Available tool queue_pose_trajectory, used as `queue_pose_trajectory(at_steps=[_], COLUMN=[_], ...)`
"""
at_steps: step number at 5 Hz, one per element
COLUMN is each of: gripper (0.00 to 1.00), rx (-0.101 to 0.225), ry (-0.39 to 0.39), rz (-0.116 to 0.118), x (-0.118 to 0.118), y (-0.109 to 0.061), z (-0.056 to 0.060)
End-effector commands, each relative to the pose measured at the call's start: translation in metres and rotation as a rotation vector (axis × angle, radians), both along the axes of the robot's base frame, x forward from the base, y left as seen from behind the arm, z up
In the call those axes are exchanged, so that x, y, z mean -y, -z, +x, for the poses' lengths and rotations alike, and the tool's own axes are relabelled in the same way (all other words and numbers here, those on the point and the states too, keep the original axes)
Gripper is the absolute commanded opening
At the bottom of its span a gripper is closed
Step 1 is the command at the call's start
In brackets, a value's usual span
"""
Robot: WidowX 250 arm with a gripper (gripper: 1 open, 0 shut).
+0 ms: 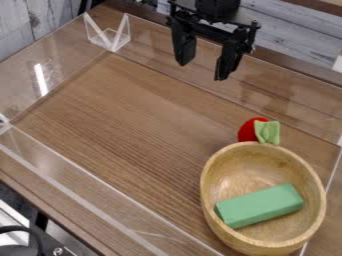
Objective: Move the red object to the left side of the table
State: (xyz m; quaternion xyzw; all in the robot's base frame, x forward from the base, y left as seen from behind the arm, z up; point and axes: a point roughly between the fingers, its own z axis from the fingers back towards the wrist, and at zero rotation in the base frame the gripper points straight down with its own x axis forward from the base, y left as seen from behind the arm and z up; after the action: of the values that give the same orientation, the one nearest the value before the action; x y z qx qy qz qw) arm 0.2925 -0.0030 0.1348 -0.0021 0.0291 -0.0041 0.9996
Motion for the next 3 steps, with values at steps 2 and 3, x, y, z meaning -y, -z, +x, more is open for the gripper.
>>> queue_pose_trajectory(at_steps=[2, 3], gripper=[1.00, 1.00], rx=[-0.015, -0.007], ry=[0.051, 0.082], rz=[-0.015, -0.019], x=[0.025, 0.043], y=[0.023, 0.032], z=[0.003, 0.010])
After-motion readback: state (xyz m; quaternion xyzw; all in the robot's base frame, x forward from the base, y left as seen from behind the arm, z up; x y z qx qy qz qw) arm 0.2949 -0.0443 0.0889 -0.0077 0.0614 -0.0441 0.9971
